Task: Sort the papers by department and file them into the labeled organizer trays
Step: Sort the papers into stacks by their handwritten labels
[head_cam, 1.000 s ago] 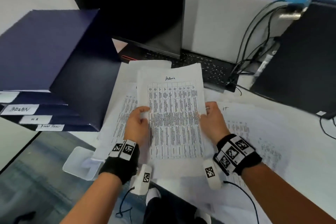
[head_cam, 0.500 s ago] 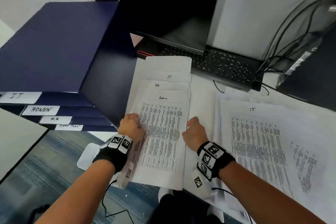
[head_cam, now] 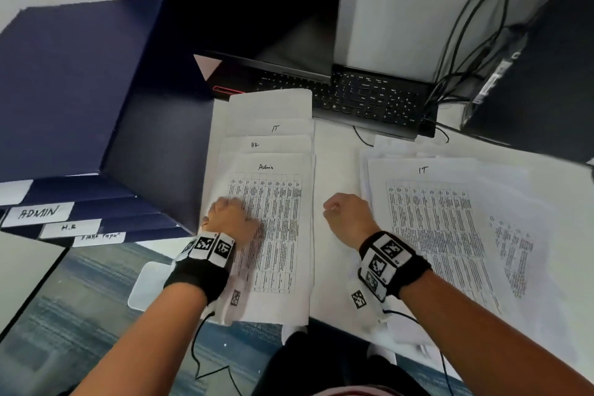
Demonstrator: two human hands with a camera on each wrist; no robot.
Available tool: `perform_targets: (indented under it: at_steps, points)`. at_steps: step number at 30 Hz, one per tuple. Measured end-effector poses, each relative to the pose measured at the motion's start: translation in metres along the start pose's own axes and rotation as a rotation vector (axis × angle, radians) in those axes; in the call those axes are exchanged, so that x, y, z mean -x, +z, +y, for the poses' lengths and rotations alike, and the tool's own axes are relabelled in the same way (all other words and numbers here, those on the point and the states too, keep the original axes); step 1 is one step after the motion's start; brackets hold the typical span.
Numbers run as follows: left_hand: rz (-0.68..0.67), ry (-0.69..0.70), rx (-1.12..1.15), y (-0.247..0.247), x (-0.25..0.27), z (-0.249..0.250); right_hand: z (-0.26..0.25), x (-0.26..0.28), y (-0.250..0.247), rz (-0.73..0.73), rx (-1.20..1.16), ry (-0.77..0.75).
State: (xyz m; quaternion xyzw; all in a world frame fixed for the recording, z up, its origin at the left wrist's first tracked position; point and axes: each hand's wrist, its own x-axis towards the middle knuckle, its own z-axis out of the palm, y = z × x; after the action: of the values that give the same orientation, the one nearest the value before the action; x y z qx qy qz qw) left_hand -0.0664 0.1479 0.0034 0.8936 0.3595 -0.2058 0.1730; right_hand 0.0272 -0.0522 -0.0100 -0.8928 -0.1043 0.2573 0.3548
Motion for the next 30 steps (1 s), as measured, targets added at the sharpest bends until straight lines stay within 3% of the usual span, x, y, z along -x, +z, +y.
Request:
perform_targets:
  at_steps: [5,8,11,16,20,23,26,30]
  points:
    - [0.000,0.156,0.137,0.008,0.021,0.065,0.038,0.000,-0.046,0.131,-0.023,0.091]
    - [-0.010,0.250,0.173,0.022,0.028,0.103,0.070,0.003,-0.073,0.162,0.099,0.137]
    - [-0.073,0.332,0.270,0.041,0.037,0.137,0.100,0.011,-0.102,0.211,0.221,0.293]
    - [-0.182,0.316,0.335,0.071,0.049,0.177,0.148,0.030,-0.142,0.288,0.180,0.501]
    - [-0.130,0.290,0.493,0.084,0.060,0.193,0.174,0.034,-0.157,0.280,-0.139,0.490]
    - [-0.011,0.340,0.549,0.089,0.065,0.199,0.185,0.033,-0.163,0.172,-0.098,0.429]
    - [0.044,0.490,0.580,0.094,0.068,0.200,0.190,0.033,-0.168,0.151,-0.178,0.385]
    - [-0.100,0.746,0.524,0.108,0.081,0.196,0.198,0.035,-0.176,0.217,-0.452,0.354]
